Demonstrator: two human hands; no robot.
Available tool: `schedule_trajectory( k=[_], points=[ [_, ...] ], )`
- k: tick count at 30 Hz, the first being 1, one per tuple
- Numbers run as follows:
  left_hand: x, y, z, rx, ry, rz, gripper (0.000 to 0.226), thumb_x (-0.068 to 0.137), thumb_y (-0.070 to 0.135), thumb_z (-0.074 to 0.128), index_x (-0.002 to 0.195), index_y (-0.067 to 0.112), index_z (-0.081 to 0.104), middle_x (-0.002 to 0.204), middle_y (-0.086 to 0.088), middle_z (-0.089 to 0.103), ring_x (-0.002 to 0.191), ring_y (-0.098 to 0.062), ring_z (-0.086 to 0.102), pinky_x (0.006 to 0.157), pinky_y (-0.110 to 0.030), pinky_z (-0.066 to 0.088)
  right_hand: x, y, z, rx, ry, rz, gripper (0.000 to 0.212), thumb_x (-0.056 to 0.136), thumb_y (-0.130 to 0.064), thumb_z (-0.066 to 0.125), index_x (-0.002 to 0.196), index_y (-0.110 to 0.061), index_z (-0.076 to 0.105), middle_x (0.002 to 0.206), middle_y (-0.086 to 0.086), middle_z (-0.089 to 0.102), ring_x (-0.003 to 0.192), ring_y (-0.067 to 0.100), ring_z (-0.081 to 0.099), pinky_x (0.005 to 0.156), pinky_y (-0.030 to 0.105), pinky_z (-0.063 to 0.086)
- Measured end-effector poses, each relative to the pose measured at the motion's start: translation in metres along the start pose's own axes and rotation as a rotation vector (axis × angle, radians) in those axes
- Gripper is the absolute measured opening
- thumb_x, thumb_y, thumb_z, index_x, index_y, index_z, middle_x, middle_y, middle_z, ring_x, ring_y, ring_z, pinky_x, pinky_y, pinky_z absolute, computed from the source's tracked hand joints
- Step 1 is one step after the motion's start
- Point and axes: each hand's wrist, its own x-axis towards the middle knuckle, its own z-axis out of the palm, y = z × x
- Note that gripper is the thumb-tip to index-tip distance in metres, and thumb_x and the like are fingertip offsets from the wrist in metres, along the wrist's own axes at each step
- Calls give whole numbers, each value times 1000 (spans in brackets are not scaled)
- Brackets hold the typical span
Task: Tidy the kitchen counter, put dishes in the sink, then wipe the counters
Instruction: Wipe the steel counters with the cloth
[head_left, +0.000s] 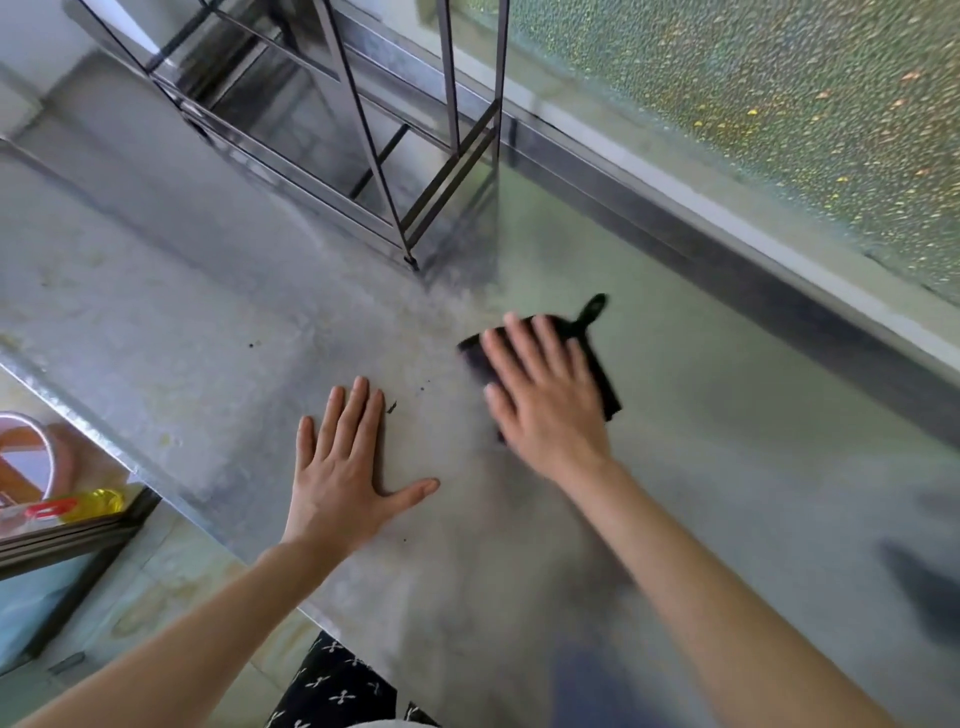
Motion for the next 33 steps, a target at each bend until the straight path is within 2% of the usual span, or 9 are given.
schedule_trajectory(
  k=[4,8,12,16,18,22,26,29,33],
  points=[
    [1,0,0,3,-8,3,111,66,85,36,148,14,11,154,4,0,143,-14,-5,114,-48,8,39,55,-9,-6,50,441,55,95,-41,27,145,-17,30,154,15,21,140,36,23,110,53,21],
    [1,0,-1,5,-8,3,111,66,85,35,148,15,8,154,4,0,142,-13,-6,113,-47,7,71,24,-6,50,90,727,60,96,-38,25,147,-8,22,156,15,12,142,37,12,112,58,13],
    [1,0,-2,5,-4,1,110,66,85,34,147,14,11,154,3,4,142,-14,-3,113,-48,10,51,-42,2,56,15,242,55,96,-37,30,143,-8,34,152,10,28,140,34,24,110,56,19],
    [1,0,-2,3,-12,12,111,67,86,34,147,14,8,154,1,7,143,-17,0,113,-50,12,42,-28,0,102,-45,-119,47,94,-33,38,133,-8,50,140,11,47,131,30,41,105,52,33],
    [1,-2,-1,8,-15,11,111,67,87,30,147,14,5,154,1,6,143,-18,-1,113,-50,11,59,-1,-4,66,-52,-101,48,96,-34,35,136,-9,46,144,11,43,134,29,37,107,51,31],
    [1,-2,0,-13,-30,5,112,67,89,24,147,13,5,155,1,5,143,-18,-1,114,-49,9,117,42,-15,-28,-80,206,55,100,-37,27,147,-10,22,156,9,19,143,27,16,113,48,15],
    [-1,0,-3,-43,-17,4,113,66,90,21,147,14,2,155,2,1,142,-14,-10,115,-43,-2,124,21,-11,-20,-72,328,58,99,-38,25,149,-11,12,158,7,8,145,25,7,115,47,5],
    [-9,-3,-10,-84,13,-57,114,64,88,27,147,16,-2,153,5,-11,138,-8,-22,113,-39,-9,82,-29,-1,-5,-64,147,58,97,-39,26,148,-11,18,157,8,16,144,25,14,114,47,9],
    [-29,-21,-13,-91,22,-103,113,66,86,34,148,14,3,152,2,-7,140,-12,-13,114,-44,3,24,-84,7,38,-122,-215,56,94,-39,33,145,-14,32,152,5,30,140,23,27,112,47,20]
  ],
)
